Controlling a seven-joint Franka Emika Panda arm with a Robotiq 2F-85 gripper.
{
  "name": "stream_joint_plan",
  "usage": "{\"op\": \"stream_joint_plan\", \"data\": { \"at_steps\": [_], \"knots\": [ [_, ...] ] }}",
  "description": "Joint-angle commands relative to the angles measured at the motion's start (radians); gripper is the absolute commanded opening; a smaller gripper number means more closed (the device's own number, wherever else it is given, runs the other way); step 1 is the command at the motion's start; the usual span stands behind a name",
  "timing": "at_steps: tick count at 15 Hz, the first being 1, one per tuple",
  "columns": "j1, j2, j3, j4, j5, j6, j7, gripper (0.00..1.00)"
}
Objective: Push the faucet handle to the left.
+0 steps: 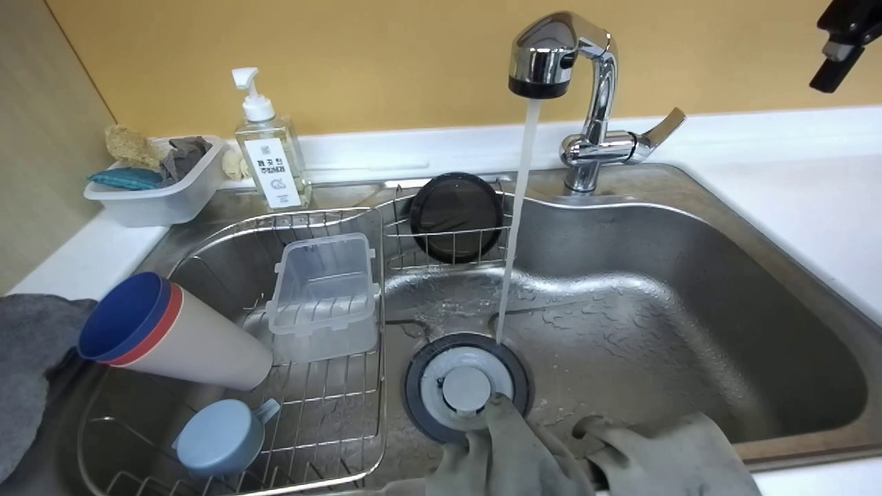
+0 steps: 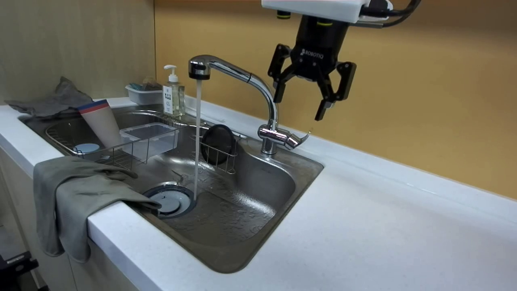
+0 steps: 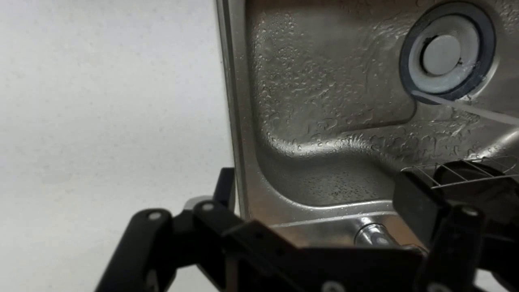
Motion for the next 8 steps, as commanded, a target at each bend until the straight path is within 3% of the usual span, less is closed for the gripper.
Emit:
{"op": "stream_joint_plan", "data": {
  "at_steps": [1, 8],
  "knots": [
    [0.002, 0.031, 0.013, -0.024, 0.042, 0.131, 0.0, 1.0],
    [0.019, 0.198, 0.071, 0.002, 0.181, 0.407, -0.08, 1.0]
  ]
}}
